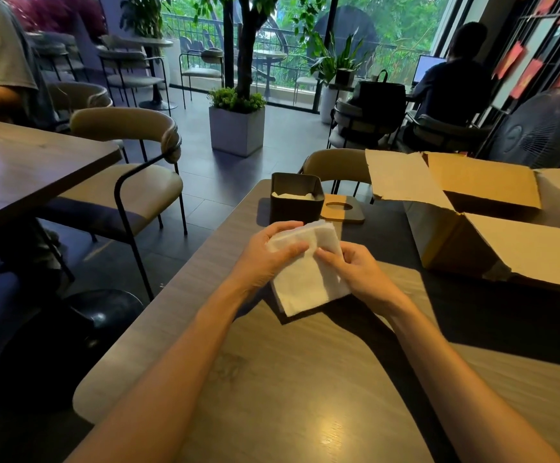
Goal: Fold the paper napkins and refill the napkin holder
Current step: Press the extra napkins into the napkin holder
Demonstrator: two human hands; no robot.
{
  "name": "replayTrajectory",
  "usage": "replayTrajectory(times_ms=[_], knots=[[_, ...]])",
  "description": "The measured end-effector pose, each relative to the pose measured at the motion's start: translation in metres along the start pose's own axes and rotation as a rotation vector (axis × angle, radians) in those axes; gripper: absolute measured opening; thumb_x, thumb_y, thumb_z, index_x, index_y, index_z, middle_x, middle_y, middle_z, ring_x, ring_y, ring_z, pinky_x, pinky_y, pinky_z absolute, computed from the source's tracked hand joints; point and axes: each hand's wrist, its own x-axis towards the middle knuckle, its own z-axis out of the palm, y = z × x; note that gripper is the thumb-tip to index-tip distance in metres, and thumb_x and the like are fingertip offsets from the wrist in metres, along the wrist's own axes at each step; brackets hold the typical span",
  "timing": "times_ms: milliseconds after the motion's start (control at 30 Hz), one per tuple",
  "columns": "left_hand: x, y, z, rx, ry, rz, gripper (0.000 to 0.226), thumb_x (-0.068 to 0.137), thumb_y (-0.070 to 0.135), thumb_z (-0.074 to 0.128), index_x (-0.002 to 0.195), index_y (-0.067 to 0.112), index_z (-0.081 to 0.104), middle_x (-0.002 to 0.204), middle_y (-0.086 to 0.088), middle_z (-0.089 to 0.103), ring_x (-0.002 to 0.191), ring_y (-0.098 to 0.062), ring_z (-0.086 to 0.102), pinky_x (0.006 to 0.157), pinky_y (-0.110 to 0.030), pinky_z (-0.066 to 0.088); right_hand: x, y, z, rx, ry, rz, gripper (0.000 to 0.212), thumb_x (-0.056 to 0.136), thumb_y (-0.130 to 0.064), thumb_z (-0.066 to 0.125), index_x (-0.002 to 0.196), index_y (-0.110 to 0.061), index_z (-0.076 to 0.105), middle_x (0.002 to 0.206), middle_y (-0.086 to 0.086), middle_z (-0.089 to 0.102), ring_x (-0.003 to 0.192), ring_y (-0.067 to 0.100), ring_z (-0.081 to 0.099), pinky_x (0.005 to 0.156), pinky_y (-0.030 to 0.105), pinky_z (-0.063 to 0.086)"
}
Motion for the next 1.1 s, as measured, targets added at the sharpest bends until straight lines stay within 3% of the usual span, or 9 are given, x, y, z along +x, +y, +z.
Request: replayTrajectory(times_ms=[100,367,467,533,700,800,867,967,1100], knots=[[0.005,-0.010,0.000,0.027,0.059,-0.098,0.042,0.091,0.035,0.068,0.129,0.027,0.052,0.122,-0.001,0.066,0.107,-0.016,0.069,0.086,-0.044,0.060,0.003,0.003,0.007,0.062,0.120,0.020,0.029,0.101,-0.037,0.052,0.126,-0.025,0.060,0.117,-0.003,0.070,0.105,0.011,0.070,0.087,0.037,0.059],[0.012,-0.014,0.000,0.083,0.281,-0.152,0.038,0.099,0.038,0.054,0.134,0.025,0.048,0.122,-0.002,0.065,0.102,-0.017,0.069,0.074,-0.033,0.062,0.015,0.006,0.026,0.002,0.373,0.052,0.032,0.100,-0.031,0.058,0.129,-0.028,0.046,0.108,-0.015,0.059,0.097,0.007,0.066,0.068,0.024,0.060],[0.015,-0.004,-0.002,0.096,0.346,-0.089,0.044,0.098,0.032,0.058,0.135,0.028,0.034,0.122,-0.002,0.062,0.105,-0.018,0.066,0.076,-0.030,0.061,0.025,-0.002,0.024,-0.016,0.537,-0.009,0.022,0.097,-0.025,0.063,0.112,-0.015,0.050,0.097,-0.006,0.057,0.081,-0.004,0.062,0.059,0.012,0.052],[0.021,0.007,-0.007,0.231,0.391,0.038,0.039,0.097,0.025,0.062,0.127,0.024,0.036,0.111,-0.002,0.062,0.097,-0.012,0.064,0.069,-0.016,0.055,0.038,-0.010,0.019,-0.060,0.602,-0.074,0.016,0.097,-0.021,0.064,0.097,-0.010,0.052,0.082,-0.003,0.053,0.065,-0.007,0.054,0.056,0.009,0.045],[0.066,0.039,-0.029,0.566,0.391,0.250,0.019,0.095,0.023,0.064,0.112,0.019,0.070,0.108,0.002,0.066,0.095,-0.008,0.059,0.068,-0.006,0.043,0.087,-0.030,-0.002,-0.188,0.543,-0.133,0.011,0.097,-0.022,0.061,0.098,-0.012,0.061,0.091,0.002,0.064,0.076,0.006,0.057,0.063,0.018,0.044],[0.104,0.058,-0.040,0.696,0.356,0.229,0.023,0.096,0.019,0.062,0.114,0.016,0.075,0.113,-0.001,0.071,0.096,-0.007,0.059,0.085,-0.017,0.047,0.121,-0.044,-0.018,-0.349,0.491,-0.116,0.023,0.101,-0.019,0.055,0.120,-0.014,0.066,0.116,-0.002,0.065,0.087,0.003,0.059,0.065,0.008,0.045],[0.128,0.065,-0.045,0.766,0.300,0.174,0.023,0.095,0.015,0.062,0.115,0.014,0.075,0.117,-0.003,0.071,0.094,-0.008,0.059,0.090,-0.022,0.046,0.141,-0.052,-0.026,-0.438,0.461,-0.094,0.028,0.100,-0.014,0.054,0.125,-0.011,0.067,0.126,0.004,0.065,0.095,0.011,0.061,0.077,0.014,0.048],[0.157,0.062,-0.050,0.865,0.215,0.066,0.023,0.092,0.007,0.063,0.111,0.009,0.076,0.113,-0.005,0.072,0.074,-0.003,0.055,0.081,-0.018,0.045,0.164,-0.054,-0.033,-0.531,0.385,0.006,0.033,0.096,-0.003,0.059,0.127,-0.010,0.068,0.134,0.010,0.062,0.116,0.024,0.059,0.090,0.035,0.052],[0.175,0.055,-0.054,0.956,0.155,0.037,0.021,0.086,0.002,0.065,0.102,0.006,0.078,0.110,-0.005,0.074,0.072,-0.002,0.058,0.068,-0.018,0.046,0.179,-0.045,-0.035,-0.674,0.305,0.019,0.030,0.090,0.004,0.062,0.113,-0.009,0.075,0.127,0.008,0.066,0.107,0.016,0.057,0.082,0.027,0.049]])
